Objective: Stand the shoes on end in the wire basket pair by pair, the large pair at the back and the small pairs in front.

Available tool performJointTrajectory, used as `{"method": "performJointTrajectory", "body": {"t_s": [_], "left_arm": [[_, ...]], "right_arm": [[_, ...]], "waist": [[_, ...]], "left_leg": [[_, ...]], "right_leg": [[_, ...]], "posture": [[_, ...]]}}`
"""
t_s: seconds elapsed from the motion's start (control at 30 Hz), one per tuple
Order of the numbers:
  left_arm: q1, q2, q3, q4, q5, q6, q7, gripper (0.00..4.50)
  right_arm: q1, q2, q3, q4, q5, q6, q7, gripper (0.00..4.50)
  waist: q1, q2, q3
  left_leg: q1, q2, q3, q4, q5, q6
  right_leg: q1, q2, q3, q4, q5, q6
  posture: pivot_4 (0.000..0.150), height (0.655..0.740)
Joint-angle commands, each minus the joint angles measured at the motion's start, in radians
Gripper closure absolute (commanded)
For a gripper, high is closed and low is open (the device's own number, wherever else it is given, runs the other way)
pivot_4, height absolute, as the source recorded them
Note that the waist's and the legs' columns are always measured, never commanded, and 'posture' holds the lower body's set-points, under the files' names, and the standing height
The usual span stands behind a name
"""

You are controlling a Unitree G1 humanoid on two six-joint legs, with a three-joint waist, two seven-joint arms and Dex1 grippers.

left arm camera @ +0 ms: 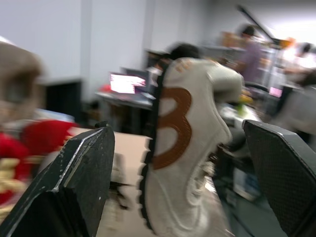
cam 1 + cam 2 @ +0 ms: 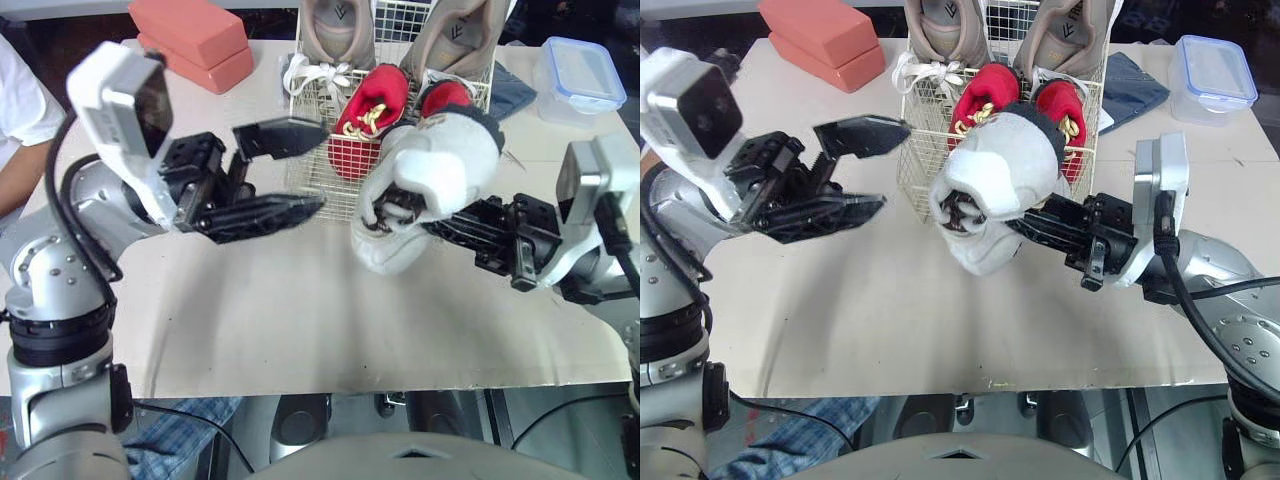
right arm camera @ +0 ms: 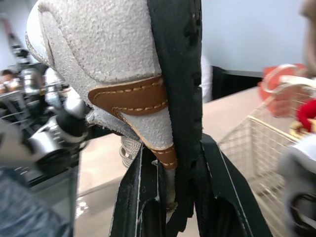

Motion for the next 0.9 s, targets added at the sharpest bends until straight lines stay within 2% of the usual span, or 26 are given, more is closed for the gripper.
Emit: {"method": "performJointTrajectory", "body": {"t_s": [0.03, 0.23, 0.53, 0.63, 0.73, 0.87, 0.9], "left_arm": [[-0.056, -0.012, -0.048, 0.021, 0.047, 0.013, -0.088, 0.04], [-0.128, -0.059, -0.136, 0.080, 0.155, 0.002, -0.197, 0.04], [-0.217, -0.125, -0.196, 0.105, 0.184, 0.061, -0.283, 0.04], [-0.210, -0.138, -0.195, 0.096, 0.192, 0.065, -0.288, 0.74], [-0.205, -0.150, -0.190, 0.086, 0.176, 0.085, -0.283, 2.22], [-0.187, -0.157, -0.191, 0.070, 0.180, 0.097, -0.284, 3.59], [-0.181, -0.158, -0.191, 0.067, 0.185, 0.095, -0.284, 3.78]], "right_arm": [[-0.029, -0.014, 0.001, -0.019, 0.019, -0.001, 0.061, 4.47], [-0.022, -0.030, 0.030, -0.050, -0.011, 0.000, 0.135, 4.47], [-0.030, -0.023, 0.050, -0.049, -0.033, -0.002, 0.178, 4.47], [-0.033, -0.022, 0.052, -0.049, -0.041, -0.001, 0.177, 4.50], [-0.036, -0.017, 0.057, -0.049, -0.045, 0.002, 0.169, 4.50], [-0.042, -0.013, 0.061, -0.049, -0.046, 0.006, 0.163, 4.50], [-0.043, -0.011, 0.062, -0.049, -0.046, 0.007, 0.161, 4.50]], "waist": [[-0.001, 0.000, 0.000], [-0.001, 0.000, 0.000], [-0.001, 0.001, 0.001], [-0.002, 0.001, 0.001], [-0.001, 0.001, 0.001], [-0.002, 0.001, 0.001], [-0.002, 0.001, 0.001]], "left_leg": [[0.000, 0.000, 0.000, 0.000, 0.000, 0.000], [0.000, 0.000, 0.000, 0.000, 0.000, 0.000], [0.000, 0.000, 0.000, 0.000, 0.000, 0.000], [0.000, 0.000, 0.000, 0.000, 0.000, 0.000], [0.000, 0.000, 0.000, 0.000, 0.000, 0.000], [0.000, 0.001, 0.000, 0.000, 0.000, 0.000], [0.000, 0.001, 0.000, 0.000, 0.000, 0.000]], "right_leg": [[0.000, 0.000, 0.000, 0.000, 0.000, 0.000], [0.000, 0.000, 0.000, 0.000, 0.000, -0.001], [0.000, 0.000, 0.001, -0.001, 0.000, 0.000], [0.000, 0.000, 0.000, 0.000, 0.000, 0.000], [0.000, 0.000, 0.001, 0.000, 0.000, 0.000], [0.000, 0.000, 0.001, 0.000, 0.000, 0.000], [0.000, 0.000, 0.001, 0.000, 0.000, 0.000]], "posture": [[0.150, 0.6860], [0.150, 0.6860], [0.150, 0.6860], [0.150, 0.6860], [0.150, 0.6860], [0.150, 0.6860], [0.150, 0.6860]]}}
